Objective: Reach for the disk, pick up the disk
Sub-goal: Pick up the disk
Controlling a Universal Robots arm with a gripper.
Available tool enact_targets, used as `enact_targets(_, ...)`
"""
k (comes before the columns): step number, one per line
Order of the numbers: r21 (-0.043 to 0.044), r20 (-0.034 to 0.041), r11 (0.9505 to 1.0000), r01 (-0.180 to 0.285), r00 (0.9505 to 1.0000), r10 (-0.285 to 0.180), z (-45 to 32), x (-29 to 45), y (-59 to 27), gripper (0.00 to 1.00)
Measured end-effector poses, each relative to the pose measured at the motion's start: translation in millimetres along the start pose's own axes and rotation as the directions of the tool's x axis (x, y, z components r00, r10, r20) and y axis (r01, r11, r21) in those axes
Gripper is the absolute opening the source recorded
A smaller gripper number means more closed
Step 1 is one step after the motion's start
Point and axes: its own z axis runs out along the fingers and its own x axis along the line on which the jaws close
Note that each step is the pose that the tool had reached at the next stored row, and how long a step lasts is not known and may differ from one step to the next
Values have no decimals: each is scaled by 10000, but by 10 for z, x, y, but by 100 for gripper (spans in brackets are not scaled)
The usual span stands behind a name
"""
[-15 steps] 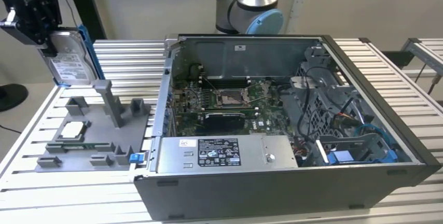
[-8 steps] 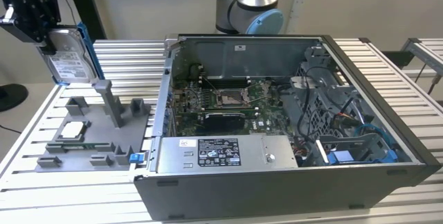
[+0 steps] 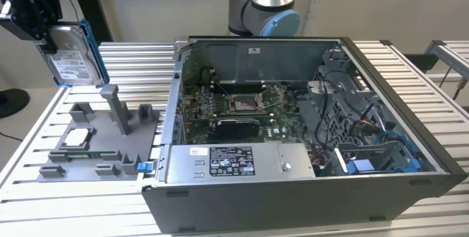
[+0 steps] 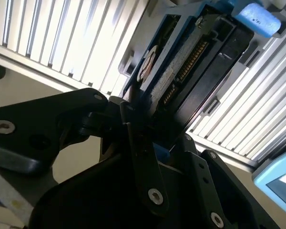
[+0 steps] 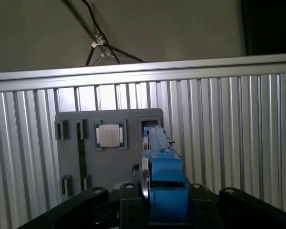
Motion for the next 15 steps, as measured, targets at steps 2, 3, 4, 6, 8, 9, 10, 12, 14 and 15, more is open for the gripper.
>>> enact_targets(2, -1, 0, 10000, 0, 10000, 0, -45, -1, 0, 0)
enact_targets(3, 0, 0, 10000, 0, 10000, 0, -67, -2, 0, 0)
enact_targets(4, -1, -1, 10000, 0, 10000, 0, -90, -3, 1, 0)
enact_targets(6, -2, -1, 10000, 0, 10000, 0, -135, -4, 1, 0)
enact_targets(8, 0, 0, 10000, -1, 10000, 1, -176, -6, 1, 0)
enact_targets(9, 0, 0, 10000, -1, 10000, 1, -197, -6, 1, 0)
enact_targets(10, 0, 0, 10000, -1, 10000, 1, -220, -7, 2, 0)
enact_targets(12, -2, -1, 10000, -1, 10000, 1, -269, -9, 2, 0)
enact_targets(14, 0, 0, 10000, -1, 10000, 1, -318, -10, 2, 0)
enact_targets(15, -1, 0, 10000, -1, 10000, 1, -341, -11, 2, 0)
